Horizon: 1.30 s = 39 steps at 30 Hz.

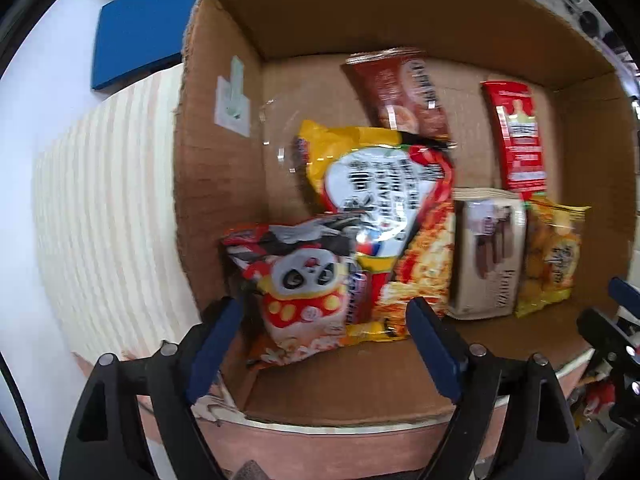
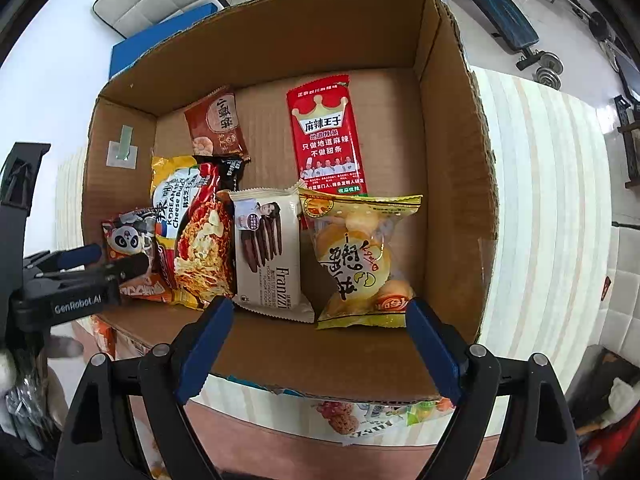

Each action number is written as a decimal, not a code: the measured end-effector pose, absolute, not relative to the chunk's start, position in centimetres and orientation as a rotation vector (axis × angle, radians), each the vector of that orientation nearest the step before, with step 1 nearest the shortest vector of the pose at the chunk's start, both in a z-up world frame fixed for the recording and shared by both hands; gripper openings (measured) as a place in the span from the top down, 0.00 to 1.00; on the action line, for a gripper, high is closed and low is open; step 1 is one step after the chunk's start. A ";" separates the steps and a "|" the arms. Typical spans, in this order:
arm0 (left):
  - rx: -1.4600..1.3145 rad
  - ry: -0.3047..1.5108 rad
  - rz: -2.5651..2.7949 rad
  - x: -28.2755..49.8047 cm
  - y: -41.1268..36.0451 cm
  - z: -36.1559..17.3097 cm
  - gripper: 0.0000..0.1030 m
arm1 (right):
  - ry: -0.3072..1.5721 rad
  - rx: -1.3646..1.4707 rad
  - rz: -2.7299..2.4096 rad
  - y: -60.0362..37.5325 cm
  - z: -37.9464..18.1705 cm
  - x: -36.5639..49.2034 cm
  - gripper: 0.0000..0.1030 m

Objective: Organize snacks
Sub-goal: 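Grasp the white spicy strip packet with the left tool while the right tool grasps the small yellow panda bag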

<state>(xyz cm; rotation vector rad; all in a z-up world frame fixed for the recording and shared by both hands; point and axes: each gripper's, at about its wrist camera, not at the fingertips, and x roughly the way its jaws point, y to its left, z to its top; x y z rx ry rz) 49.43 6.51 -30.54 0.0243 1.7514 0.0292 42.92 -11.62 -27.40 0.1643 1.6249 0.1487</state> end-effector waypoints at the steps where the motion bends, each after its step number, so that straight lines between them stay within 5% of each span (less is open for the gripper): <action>1: 0.009 1.746 0.032 49.3 6.6 -30.3 0.18 | 1.624 0.169 0.149 -11.4 -27.5 42.9 0.12; 17: 0.004 1.257 0.063 40.8 8.0 -18.2 0.18 | 1.387 0.333 0.228 -8.4 -22.0 34.7 0.07; 29: 0.269 1.433 0.131 31.6 12.9 -28.1 0.18 | 1.544 0.581 0.164 -2.7 -35.2 28.6 0.07; 32: 0.279 1.460 0.119 31.4 13.5 -29.7 0.18 | 1.558 0.593 0.112 -1.8 -37.6 28.7 0.12; 36: 0.345 1.441 0.056 31.8 12.3 -30.6 0.18 | 1.554 0.551 0.076 -0.6 -39.2 28.8 0.34; 39: 0.383 1.430 -0.003 32.7 10.9 -30.5 0.18 | 1.559 0.490 0.095 -0.4 -38.9 28.4 0.40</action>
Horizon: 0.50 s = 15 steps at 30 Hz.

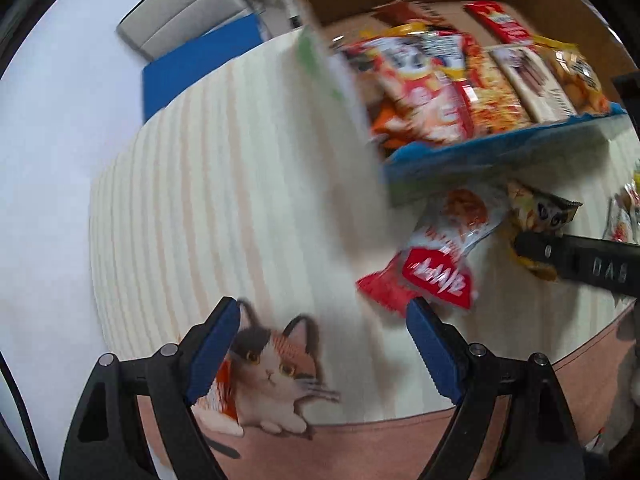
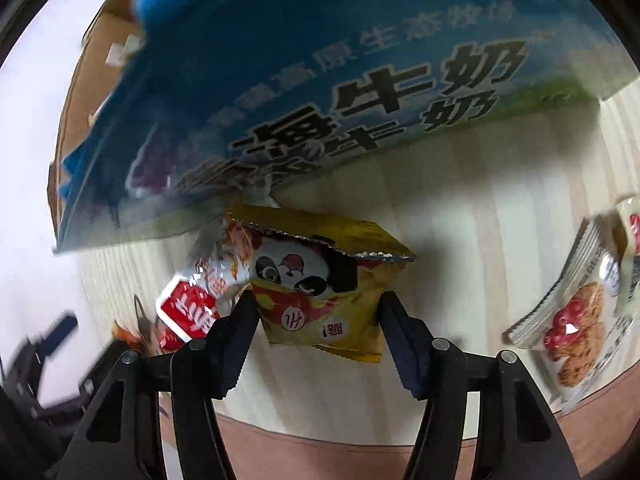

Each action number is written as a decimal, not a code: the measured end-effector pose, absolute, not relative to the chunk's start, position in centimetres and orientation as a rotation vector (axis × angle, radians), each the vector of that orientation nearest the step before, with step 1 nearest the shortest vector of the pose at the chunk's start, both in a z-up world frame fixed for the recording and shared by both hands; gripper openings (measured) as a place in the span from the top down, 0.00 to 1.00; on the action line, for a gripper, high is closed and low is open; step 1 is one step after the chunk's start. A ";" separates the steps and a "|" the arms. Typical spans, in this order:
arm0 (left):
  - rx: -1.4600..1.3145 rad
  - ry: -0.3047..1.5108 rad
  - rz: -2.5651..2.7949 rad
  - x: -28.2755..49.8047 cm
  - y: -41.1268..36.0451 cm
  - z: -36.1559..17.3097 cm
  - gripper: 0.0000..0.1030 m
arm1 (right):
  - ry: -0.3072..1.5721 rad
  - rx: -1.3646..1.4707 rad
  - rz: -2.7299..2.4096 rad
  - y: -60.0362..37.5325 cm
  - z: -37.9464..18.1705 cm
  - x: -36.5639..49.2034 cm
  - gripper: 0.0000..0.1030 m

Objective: Organize snacks
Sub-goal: 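Grasp the white spicy strip packet with the left tool while the right tool grasps the small yellow panda bag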

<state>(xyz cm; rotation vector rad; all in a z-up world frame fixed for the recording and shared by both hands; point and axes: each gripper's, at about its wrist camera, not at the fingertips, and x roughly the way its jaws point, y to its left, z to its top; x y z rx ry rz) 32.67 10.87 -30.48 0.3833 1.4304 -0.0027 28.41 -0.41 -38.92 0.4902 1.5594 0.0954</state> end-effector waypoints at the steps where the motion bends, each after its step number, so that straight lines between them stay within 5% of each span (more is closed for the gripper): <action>1: 0.397 1.428 -0.030 33.0 10.2 -30.6 0.18 | 1.566 0.476 0.087 -0.8 -38.8 28.0 0.40; 15: 0.398 1.694 -0.256 38.0 3.0 -38.5 0.19 | 1.591 0.456 0.043 -5.3 -38.3 23.7 0.41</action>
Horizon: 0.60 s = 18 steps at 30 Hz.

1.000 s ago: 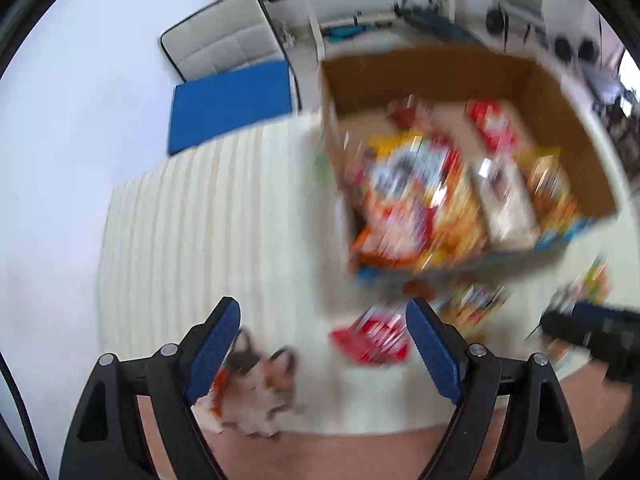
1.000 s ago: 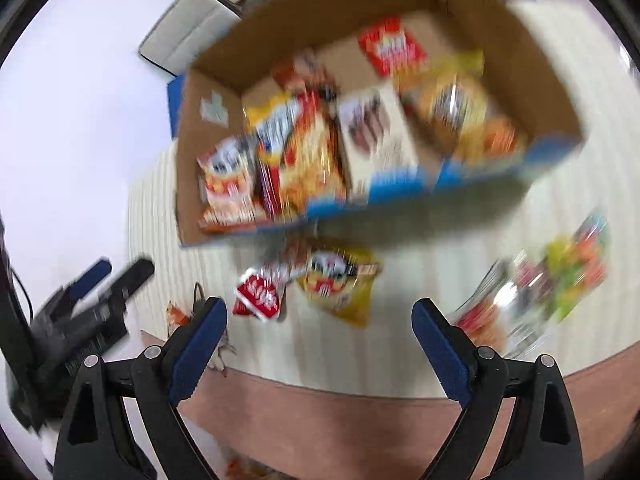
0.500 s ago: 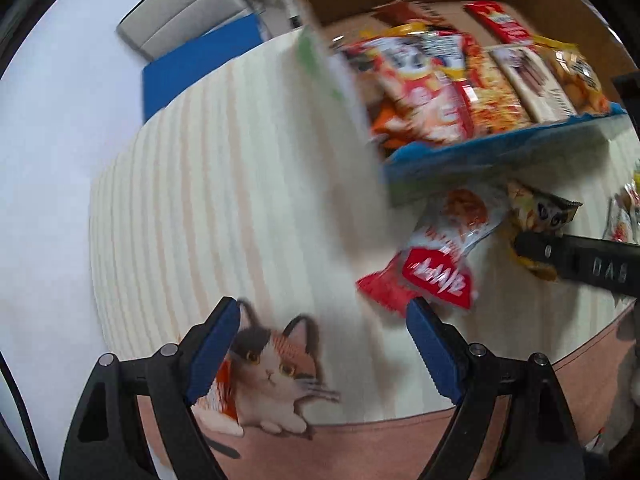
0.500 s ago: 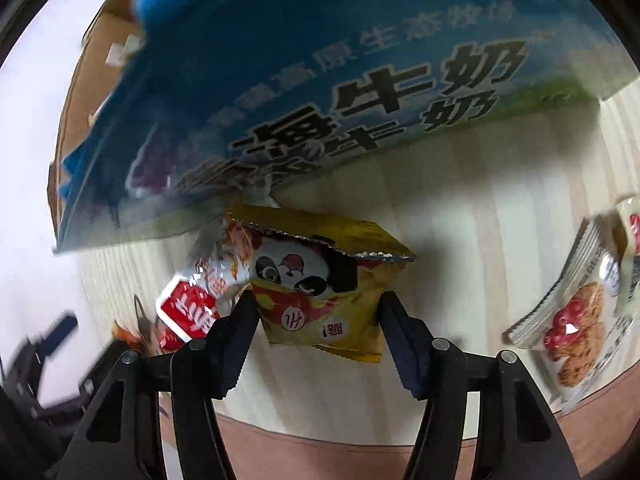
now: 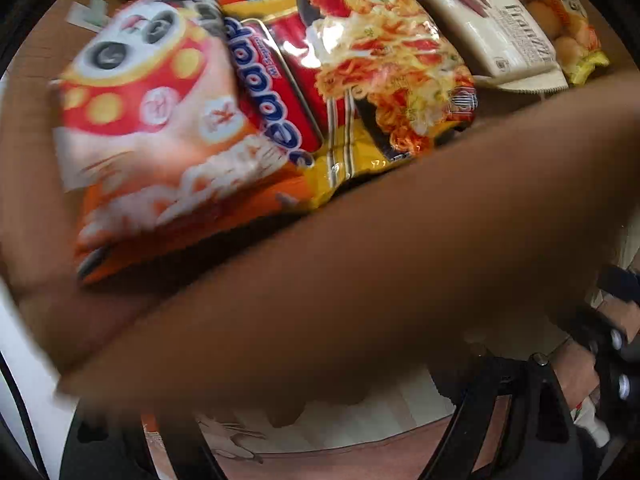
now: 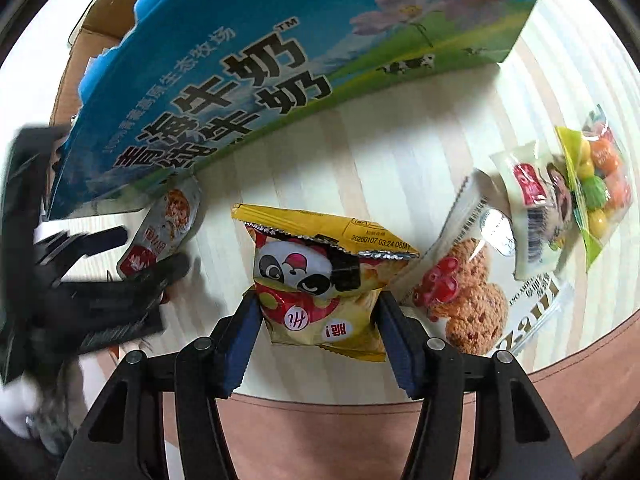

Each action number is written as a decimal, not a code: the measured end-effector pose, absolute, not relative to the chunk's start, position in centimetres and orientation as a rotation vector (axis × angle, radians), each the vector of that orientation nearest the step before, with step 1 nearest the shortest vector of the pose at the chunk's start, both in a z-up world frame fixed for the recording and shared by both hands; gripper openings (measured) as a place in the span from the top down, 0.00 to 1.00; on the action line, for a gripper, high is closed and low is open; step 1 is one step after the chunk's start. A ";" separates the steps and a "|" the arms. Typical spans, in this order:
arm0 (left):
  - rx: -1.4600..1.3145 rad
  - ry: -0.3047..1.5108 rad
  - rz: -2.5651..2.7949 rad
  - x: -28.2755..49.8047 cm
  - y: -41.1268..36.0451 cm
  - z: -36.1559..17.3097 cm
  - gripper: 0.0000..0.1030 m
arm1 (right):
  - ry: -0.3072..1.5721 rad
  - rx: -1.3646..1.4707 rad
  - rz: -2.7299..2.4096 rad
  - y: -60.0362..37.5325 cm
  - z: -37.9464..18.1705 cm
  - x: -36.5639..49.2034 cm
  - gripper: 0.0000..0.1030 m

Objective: Organize snacks
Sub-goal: 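Grasp the white spicy strip packet with the left tool while the right tool grasps the small yellow panda bag, then carry the spicy strip packet and yellow panda bag into the box and open both tools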

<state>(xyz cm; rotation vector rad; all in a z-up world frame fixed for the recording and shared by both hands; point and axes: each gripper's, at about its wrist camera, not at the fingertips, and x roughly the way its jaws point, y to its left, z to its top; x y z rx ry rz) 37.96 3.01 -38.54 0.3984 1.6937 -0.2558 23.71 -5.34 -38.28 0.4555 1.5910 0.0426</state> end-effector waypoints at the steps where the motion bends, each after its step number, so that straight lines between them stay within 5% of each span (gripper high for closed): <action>1: 0.388 1.690 -0.253 38.1 3.0 -38.6 0.19 | 1.592 0.452 0.041 -5.3 -38.3 23.6 0.41; 4: 0.346 1.704 -0.227 38.5 3.4 -38.6 0.44 | 1.593 0.467 0.046 -6.0 -38.1 23.1 0.41; 11: 0.229 1.725 -0.181 35.8 5.3 -38.4 0.57 | 1.599 0.457 0.066 -7.5 -37.6 23.5 0.41; 18: 0.085 1.780 -0.132 31.8 6.1 -39.0 0.55 | 1.651 0.404 0.099 -6.7 -38.0 21.9 0.41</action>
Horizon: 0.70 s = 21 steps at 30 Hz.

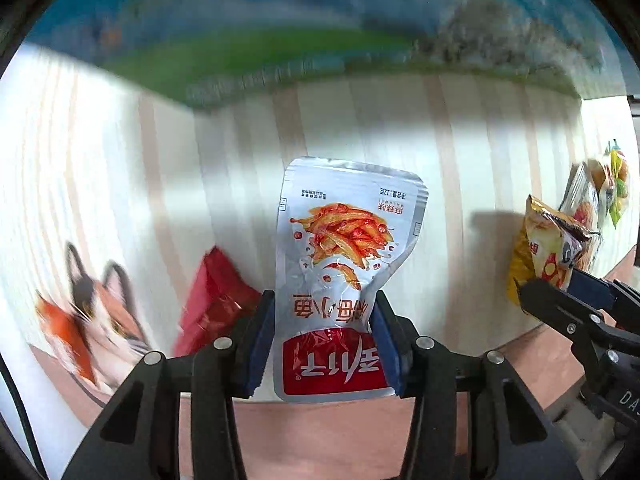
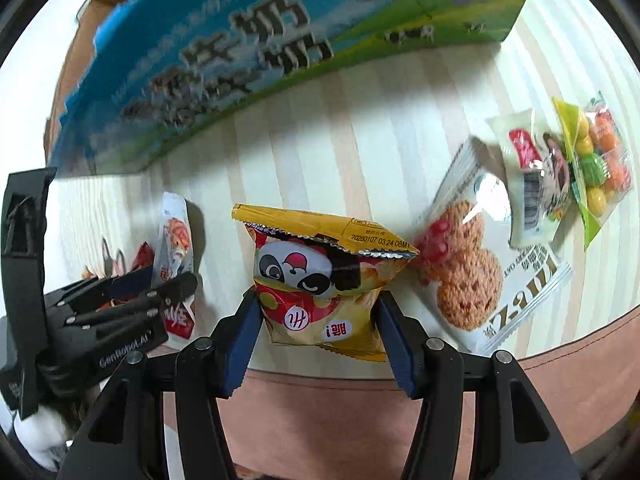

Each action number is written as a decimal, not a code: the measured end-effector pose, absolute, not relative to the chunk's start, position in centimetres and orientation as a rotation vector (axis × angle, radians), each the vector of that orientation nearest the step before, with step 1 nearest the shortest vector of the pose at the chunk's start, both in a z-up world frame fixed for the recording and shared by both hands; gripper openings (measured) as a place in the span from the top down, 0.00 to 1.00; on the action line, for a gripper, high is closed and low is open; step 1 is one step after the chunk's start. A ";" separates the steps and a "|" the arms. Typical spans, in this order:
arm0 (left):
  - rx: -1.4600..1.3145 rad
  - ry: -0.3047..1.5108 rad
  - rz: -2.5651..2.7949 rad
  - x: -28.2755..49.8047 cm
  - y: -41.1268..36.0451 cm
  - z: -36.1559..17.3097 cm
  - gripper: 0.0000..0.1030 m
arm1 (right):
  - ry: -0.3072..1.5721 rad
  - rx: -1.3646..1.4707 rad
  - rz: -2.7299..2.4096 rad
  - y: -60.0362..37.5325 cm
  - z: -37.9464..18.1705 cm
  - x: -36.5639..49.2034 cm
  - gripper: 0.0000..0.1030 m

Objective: Organize snacks
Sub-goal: 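Carry the spicy strip packet and yellow panda bag into the box and open both tools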

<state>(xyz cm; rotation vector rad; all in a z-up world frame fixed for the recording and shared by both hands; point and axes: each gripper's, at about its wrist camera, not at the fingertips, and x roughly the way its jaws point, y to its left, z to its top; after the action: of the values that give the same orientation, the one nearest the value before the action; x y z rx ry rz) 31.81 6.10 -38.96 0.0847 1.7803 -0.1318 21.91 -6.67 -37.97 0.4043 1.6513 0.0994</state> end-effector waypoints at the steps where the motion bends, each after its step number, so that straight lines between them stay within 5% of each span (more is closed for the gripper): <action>1: 0.077 1.791 -0.130 31.9 6.2 -39.3 0.56 | 1.655 0.395 0.101 -6.6 -38.1 21.7 0.41; 10: 0.122 1.771 -0.111 34.3 4.7 -39.7 0.51 | 1.673 0.365 0.096 -6.0 -38.4 21.8 0.41; 21: 0.023 1.710 -0.048 29.1 5.1 -38.2 0.58 | 1.658 0.335 0.108 -5.3 -38.6 21.7 0.46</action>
<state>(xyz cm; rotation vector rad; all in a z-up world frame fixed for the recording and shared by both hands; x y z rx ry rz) 29.09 5.14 -38.22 0.0228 1.7100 -0.0477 21.74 -5.26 -38.64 0.3347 1.6580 0.1080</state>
